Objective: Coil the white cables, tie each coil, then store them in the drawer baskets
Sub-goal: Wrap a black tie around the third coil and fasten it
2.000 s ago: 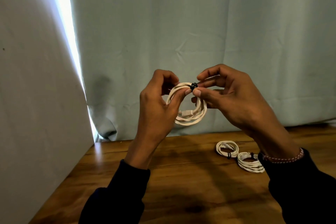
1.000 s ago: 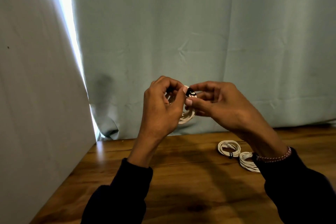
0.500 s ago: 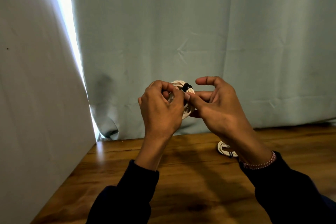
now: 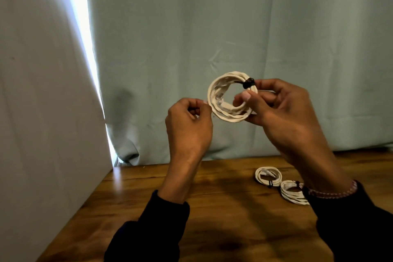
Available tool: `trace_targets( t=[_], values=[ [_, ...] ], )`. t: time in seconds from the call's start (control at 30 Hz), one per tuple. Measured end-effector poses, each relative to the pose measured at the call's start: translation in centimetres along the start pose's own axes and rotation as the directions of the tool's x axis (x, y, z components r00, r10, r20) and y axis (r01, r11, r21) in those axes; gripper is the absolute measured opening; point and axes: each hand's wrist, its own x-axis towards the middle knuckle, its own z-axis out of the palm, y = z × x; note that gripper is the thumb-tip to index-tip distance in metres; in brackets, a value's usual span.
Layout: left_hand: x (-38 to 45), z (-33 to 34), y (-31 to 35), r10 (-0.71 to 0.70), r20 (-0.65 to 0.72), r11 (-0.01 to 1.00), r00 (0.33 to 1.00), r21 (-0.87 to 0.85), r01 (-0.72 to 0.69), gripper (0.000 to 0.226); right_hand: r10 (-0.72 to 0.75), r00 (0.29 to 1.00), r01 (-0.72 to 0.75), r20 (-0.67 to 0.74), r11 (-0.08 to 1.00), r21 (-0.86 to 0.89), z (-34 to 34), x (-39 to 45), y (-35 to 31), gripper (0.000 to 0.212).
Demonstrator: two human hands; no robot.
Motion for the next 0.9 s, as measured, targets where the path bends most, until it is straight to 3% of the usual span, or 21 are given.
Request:
trace_targets(
  t=[0.13, 0.2, 0.27, 0.43, 0.53, 0.7, 0.9],
  values=[
    [-0.2, -1.2, 0.7, 0.200, -0.126, 0.978, 0.972, 0.090, -0.190, 0.011, 0.006, 1.000, -0.006, 0.009, 0.996, -0.088, 0.5, 0.4, 0.8, 0.026],
    [0.0, -1.5, 1.0, 0.280, -0.047, 0.955, 0.959, 0.115, -0.273, 0.008, 0.028, 0.998, -0.022, 0.059, 0.995, -0.100, 0.8, 0.4, 1.0, 0.028],
    [0.1, -1.4, 0.9, 0.269, 0.103, 0.949, 0.958, 0.141, -0.282, 0.013, 0.034, 0.993, -0.020, 0.111, 0.991, -0.130, 1.2, 0.1, 1.3, 0.027],
    [0.1, -1.4, 0.5, 0.169, 0.270, 0.971, 0.948, 0.119, -0.206, 0.017, 0.052, 0.979, -0.023, 0.196, 0.989, -0.144, 1.8, -0.1, 1.7, 0.025],
    [0.2, -1.5, 0.7, 0.032, 0.274, 0.997, 0.961, -0.072, -0.012, 0.015, 0.068, 0.973, -0.047, 0.221, 0.994, -0.098, 1.9, -0.2, 1.8, 0.023],
    [-0.1, -1.1, 1.2, -0.177, 0.274, 0.908, 0.945, -0.325, 0.265, 0.010, 0.060, 0.967, -0.038, 0.248, 0.995, -0.093, 1.9, -0.2, 1.7, 0.023],
    [0.1, -0.7, 0.8, -0.208, 0.273, 0.887, 0.939, -0.351, 0.298, 0.007, 0.054, 0.968, -0.029, 0.246, 0.994, -0.103, 1.6, 0.0, 1.9, 0.024]
  ],
)
